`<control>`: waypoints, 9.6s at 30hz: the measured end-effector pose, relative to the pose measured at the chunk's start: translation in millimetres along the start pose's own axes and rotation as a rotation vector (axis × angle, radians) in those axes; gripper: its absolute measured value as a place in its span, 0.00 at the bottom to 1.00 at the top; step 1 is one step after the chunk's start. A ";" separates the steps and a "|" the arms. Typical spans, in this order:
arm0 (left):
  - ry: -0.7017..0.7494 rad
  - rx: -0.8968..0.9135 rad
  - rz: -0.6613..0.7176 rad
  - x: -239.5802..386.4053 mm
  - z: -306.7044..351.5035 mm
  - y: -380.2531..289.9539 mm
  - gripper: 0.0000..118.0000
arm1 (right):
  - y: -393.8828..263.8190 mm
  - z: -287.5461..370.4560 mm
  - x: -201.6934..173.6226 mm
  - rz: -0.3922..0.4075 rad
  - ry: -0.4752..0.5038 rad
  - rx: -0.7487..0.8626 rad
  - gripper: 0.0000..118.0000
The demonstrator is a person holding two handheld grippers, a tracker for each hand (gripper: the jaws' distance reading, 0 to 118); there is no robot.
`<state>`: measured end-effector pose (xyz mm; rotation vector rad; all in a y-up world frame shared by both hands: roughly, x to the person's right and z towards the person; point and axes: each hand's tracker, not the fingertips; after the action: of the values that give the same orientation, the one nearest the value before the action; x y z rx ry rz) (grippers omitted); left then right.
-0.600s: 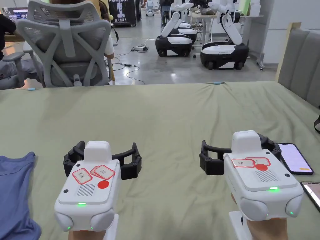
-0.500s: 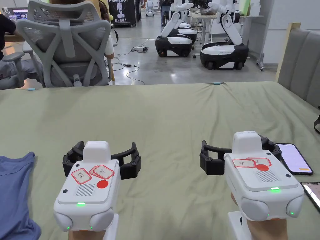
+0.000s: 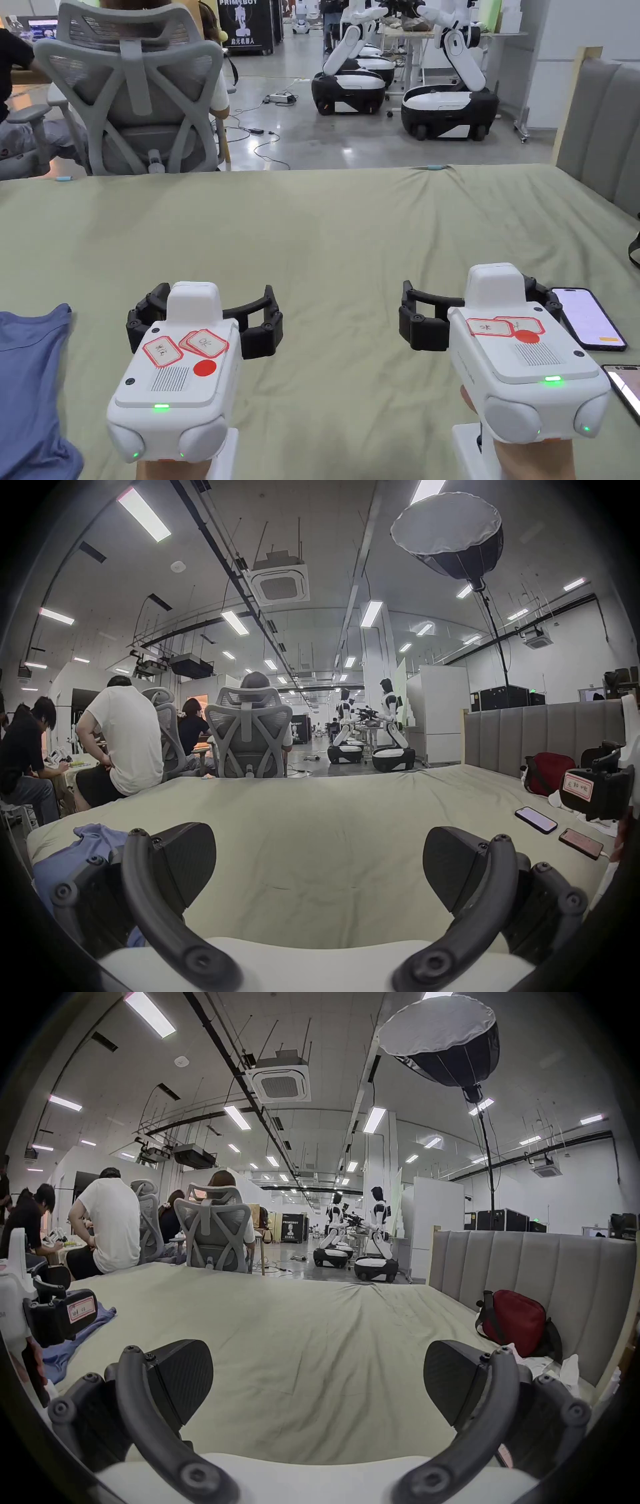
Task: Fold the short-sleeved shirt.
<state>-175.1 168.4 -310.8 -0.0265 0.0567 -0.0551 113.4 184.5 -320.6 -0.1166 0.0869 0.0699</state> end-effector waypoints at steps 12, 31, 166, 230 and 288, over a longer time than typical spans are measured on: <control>-0.001 -0.002 0.002 2.1 -0.9 -0.6 1.00 | 0.5 -1.0 -1.5 0.021 -0.014 -0.005 1.00; 0.008 0.012 -0.014 6.0 -2.5 1.6 1.00 | 4.0 -0.3 3.0 0.021 -0.028 -0.008 1.00; -0.201 -0.310 0.069 -17.7 -61.9 24.6 0.06 | 0.7 13.5 6.9 0.038 -0.014 -0.122 0.00; -0.138 -0.656 -0.026 -62.3 -379.1 -36.7 0.02 | -98.9 -173.9 144.1 -0.130 -0.186 -0.784 0.73; 0.028 -0.223 0.010 -115.5 -298.3 200.9 0.03 | 267.4 -263.3 116.1 0.101 -0.136 -0.129 0.02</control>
<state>-296.4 367.9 -607.6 -0.2485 0.0911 -0.0385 187.1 425.5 -621.9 -0.2361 -0.0480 0.1839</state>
